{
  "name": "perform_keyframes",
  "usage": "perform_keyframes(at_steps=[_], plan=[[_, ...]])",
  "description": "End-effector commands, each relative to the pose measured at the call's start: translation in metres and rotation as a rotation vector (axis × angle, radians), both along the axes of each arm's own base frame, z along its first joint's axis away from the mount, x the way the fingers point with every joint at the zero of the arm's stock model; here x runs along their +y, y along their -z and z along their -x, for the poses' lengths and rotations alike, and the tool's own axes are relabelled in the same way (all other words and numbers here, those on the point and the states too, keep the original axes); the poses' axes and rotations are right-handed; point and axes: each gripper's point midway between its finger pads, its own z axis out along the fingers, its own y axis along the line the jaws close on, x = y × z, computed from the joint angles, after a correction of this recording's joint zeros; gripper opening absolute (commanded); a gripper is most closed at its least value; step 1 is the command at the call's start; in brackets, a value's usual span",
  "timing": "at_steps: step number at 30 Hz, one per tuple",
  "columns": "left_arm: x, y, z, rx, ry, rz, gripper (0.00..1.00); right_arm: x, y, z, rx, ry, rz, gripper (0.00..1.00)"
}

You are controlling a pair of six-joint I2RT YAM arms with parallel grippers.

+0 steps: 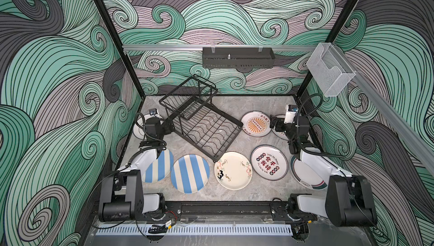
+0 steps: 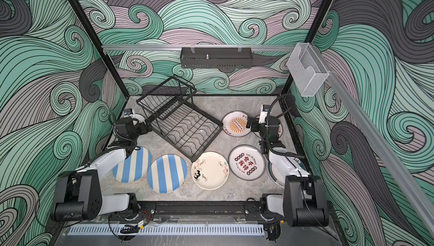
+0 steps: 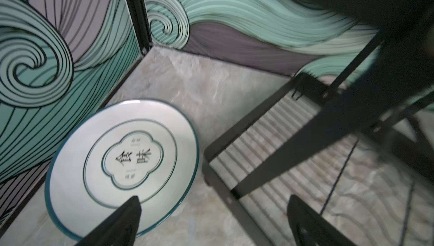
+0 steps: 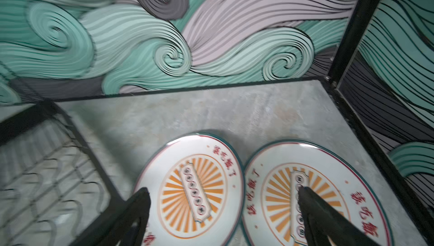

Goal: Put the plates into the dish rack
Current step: 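Move the right gripper toward the cream flower plate while the left gripper approaches the rack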

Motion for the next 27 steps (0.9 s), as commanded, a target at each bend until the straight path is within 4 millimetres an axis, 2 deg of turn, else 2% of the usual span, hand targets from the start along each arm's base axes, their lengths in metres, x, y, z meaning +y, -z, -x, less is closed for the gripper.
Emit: perform_keyframes(at_steps=[1,5,8,10,12,13,14,16,19,21,27], plan=[[-0.037,-0.004,0.014,0.109,0.035,0.187,0.99,0.052,0.041,0.039,0.271,-0.183,-0.198,0.94],[-0.096,-0.028,0.042,0.168,0.171,0.176,0.99,0.099,0.046,0.087,0.438,-0.318,-0.270,0.90],[-0.133,-0.028,0.073,0.205,0.309,0.237,0.99,0.118,0.054,0.133,0.567,-0.350,-0.262,0.90],[-0.145,-0.018,0.093,0.252,0.360,0.265,0.99,0.122,0.061,0.159,0.641,-0.353,-0.282,0.89],[-0.138,-0.002,0.112,0.320,0.327,0.261,0.99,0.124,0.066,0.177,0.683,-0.355,-0.306,0.89],[-0.127,0.005,0.121,0.347,0.278,0.238,0.98,0.124,0.069,0.184,0.694,-0.352,-0.312,0.89],[-0.113,0.011,0.129,0.363,0.215,0.211,0.99,0.123,0.071,0.188,0.697,-0.352,-0.315,0.89],[-0.099,0.014,0.135,0.330,0.160,0.186,0.99,0.121,0.075,0.196,0.713,-0.345,-0.298,0.89],[-0.102,0.007,0.139,0.248,0.188,0.222,0.99,0.118,0.085,0.201,0.728,-0.313,-0.293,0.89],[-0.106,0.004,0.140,0.231,0.207,0.255,0.99,0.124,0.090,0.200,0.722,-0.326,-0.326,0.89],[-0.111,0.002,0.135,0.236,0.243,0.225,0.99,0.141,0.080,0.161,0.650,-0.352,-0.290,0.90]])
